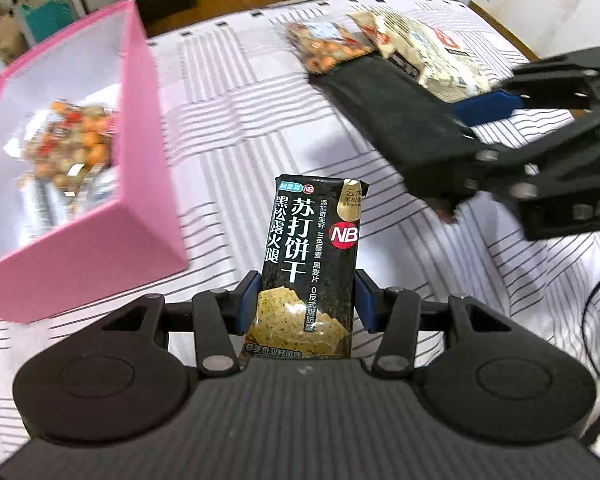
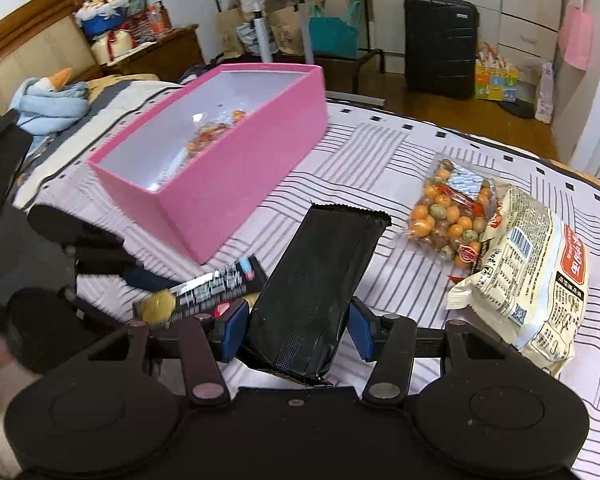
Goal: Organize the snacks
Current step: 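Lift the NB pack with the left gripper while the right lifts the black pack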
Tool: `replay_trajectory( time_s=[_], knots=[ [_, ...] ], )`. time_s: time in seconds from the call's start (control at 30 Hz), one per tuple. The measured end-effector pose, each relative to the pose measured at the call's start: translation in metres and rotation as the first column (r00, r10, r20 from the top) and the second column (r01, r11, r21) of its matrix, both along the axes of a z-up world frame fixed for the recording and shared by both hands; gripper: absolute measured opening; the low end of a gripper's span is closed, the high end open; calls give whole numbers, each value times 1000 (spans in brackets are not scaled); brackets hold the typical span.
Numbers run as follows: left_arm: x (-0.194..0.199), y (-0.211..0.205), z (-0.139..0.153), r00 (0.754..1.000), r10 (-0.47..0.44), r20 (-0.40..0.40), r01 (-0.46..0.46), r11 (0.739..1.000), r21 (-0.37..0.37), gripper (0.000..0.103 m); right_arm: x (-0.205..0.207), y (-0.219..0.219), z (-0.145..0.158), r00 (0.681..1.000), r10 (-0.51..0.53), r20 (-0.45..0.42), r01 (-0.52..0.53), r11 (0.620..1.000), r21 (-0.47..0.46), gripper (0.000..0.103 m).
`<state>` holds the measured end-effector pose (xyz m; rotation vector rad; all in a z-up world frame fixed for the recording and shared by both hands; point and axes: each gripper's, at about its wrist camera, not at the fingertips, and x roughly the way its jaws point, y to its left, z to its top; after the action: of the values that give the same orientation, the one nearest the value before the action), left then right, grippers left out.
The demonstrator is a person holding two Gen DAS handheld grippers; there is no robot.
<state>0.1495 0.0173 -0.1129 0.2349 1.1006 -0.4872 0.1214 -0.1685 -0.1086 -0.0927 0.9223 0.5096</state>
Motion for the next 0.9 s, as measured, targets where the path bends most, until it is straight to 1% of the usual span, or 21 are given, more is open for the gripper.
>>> replay_trajectory(
  time_s=[0.13, 0.17, 0.2, 0.23, 0.27, 0.33, 0.4, 0.43, 0.53, 0.63, 0.73, 0.8, 0.9],
  knots=[
    [-6, 20, 19, 1000, 18, 7, -18, 1000, -14, 48, -17, 6, 18, 999, 40, 4, -40, 999, 14, 54],
    [-9, 25, 24, 1000, 22, 16, -22, 1000, -15, 48, -21, 8, 23, 999, 49, 10, -49, 999, 17, 37],
    [-11, 30, 30, 999, 27, 27, -27, 1000, -17, 48, -24, 8, 27, 998, 63, 7, -63, 998, 28, 33],
    [-11, 34, 34, 999, 33, 35, -32, 999, -23, 48, -26, 9, 30, 997, 75, 2, -75, 996, 52, 33],
    [-10, 38, 37, 999, 44, 30, -42, 998, -37, 48, -26, 12, 29, 996, 92, -8, -91, 994, 66, 30],
    [0, 48, 32, 995, 94, -25, -96, 993, -74, 48, -23, 19, 18, 997, 77, -22, -76, 997, 22, 30],
    [6, 57, 25, 991, 124, -52, -129, 986, -101, 48, -20, 22, 2, 996, 77, -36, -78, 997, -14, 30],
    [6, 60, 23, 990, 134, -53, -139, 985, -103, 48, -20, 23, -5, 996, 78, -46, -79, 997, -23, 32],
    [4, 62, 21, 990, 137, -44, -141, 984, -108, 48, -23, 25, -22, 986, 126, -107, -130, 991, -29, 34],
    [1, 61, 17, 990, 133, -54, -138, 985, -104, 48, -24, 21, -35, 980, 124, -155, -137, 987, -79, 35],
    [0, 58, 9, 989, 132, -65, -138, 986, -93, 48, -24, 9, -41, 968, 93, -235, -108, 993, -52, 37],
    [-1, 58, 5, 988, 134, -72, -140, 985, -95, 48, -31, 1, -45, 956, 92, -277, -102, 995, -22, 38],
    [-3, 54, -1, 988, 128, -84, -136, 986, -94, 48, -46, -8, -55, 919, 108, -380, -107, 994, 22, 42]
  ],
)
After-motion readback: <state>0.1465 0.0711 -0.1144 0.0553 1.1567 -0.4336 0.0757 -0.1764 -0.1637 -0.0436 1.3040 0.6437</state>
